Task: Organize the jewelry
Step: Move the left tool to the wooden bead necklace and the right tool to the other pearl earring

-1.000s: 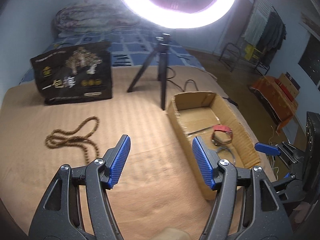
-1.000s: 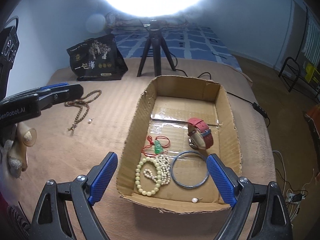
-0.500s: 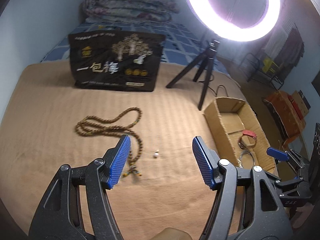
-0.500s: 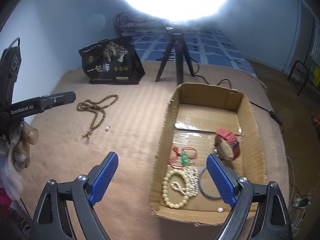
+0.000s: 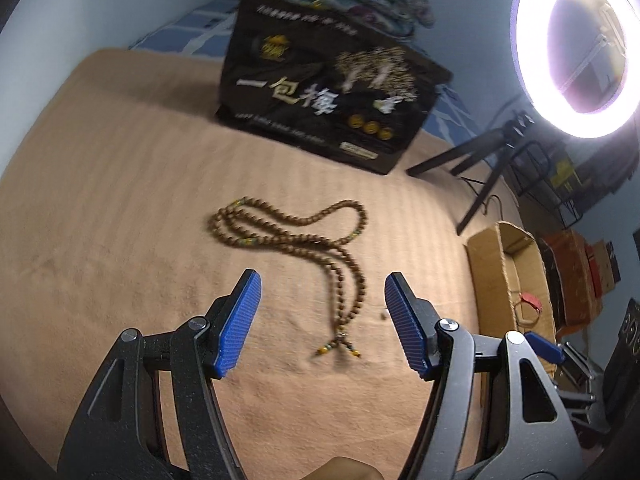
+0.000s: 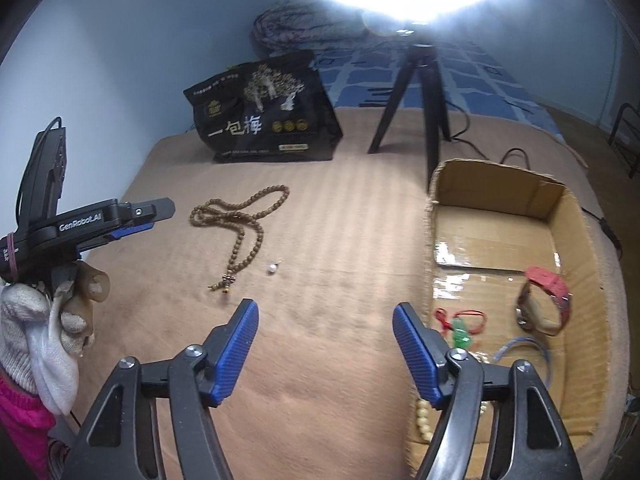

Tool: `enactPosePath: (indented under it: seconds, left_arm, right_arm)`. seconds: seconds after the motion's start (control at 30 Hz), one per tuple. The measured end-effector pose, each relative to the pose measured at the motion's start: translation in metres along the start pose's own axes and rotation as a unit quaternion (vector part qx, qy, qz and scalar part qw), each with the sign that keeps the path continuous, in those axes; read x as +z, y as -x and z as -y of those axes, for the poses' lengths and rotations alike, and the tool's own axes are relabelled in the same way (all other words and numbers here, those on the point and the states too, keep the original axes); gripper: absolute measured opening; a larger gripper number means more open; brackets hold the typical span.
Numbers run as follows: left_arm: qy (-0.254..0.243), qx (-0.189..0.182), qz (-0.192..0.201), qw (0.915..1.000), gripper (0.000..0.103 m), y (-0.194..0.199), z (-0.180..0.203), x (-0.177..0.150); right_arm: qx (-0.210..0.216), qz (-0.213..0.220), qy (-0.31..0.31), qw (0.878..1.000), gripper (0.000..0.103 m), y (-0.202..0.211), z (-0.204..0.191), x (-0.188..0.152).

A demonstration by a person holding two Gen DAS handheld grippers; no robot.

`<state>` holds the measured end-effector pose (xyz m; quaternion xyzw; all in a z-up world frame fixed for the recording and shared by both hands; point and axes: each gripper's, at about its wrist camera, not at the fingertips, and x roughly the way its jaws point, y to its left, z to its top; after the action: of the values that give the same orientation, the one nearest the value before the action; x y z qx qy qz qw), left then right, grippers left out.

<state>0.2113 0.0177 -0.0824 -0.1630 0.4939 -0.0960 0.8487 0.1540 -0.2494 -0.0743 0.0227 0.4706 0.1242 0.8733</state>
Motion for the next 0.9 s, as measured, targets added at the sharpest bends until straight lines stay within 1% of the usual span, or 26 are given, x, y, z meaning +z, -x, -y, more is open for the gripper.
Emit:
enactPosePath:
  seconds: [0.13,0.27,0.37,0.43,0.67,0.73,0.87,0.9]
  left_arm:
    - [0.003,0.008,-0.007,0.9999,0.066,-0.011,-0.007,0.008]
    - [-0.024,0.018,-0.004,0.9995,0.066,-0.018,-0.006,0.021]
    - [-0.054,0.018,-0.001,0.9984,0.066,-0.023,-0.004,0.032]
    - [-0.064,0.014,-0.001,0.9979,0.066,-0.028,-0.006,0.038]
    - [-0.120,-0.003,-0.031,0.9922,0.066,-0.062,-0.004,0.058]
    - [-0.129,-0.013,-0.043,0.9907,0.066,-0.075,-0.003,0.062]
    - [-0.134,-0.020,-0.062,0.9888,0.065,-0.098,-0.002,0.071]
    - [-0.135,-0.023,-0.065,0.9884,0.062,-0.101,-0.002,0.072]
  right_arm:
    - [0.001,-0.005,0.004,1.000,0.069,-0.011,-0.010,0.002]
    - [0.005,-0.009,0.010,1.000,0.069,-0.018,-0.018,0.004]
    - [0.005,-0.015,0.014,1.000,0.069,-0.024,-0.021,0.005]
    - [0.005,-0.021,0.014,1.000,0.069,-0.028,-0.020,0.005]
    - [0.003,-0.031,0.018,0.999,0.068,-0.034,-0.014,0.003]
    - [0.004,-0.032,0.016,0.999,0.068,-0.035,-0.011,0.003]
    - [0.006,-0.036,0.011,0.999,0.068,-0.036,-0.007,0.001]
    - [0.007,-0.037,0.010,0.999,0.068,-0.036,-0.007,0.000]
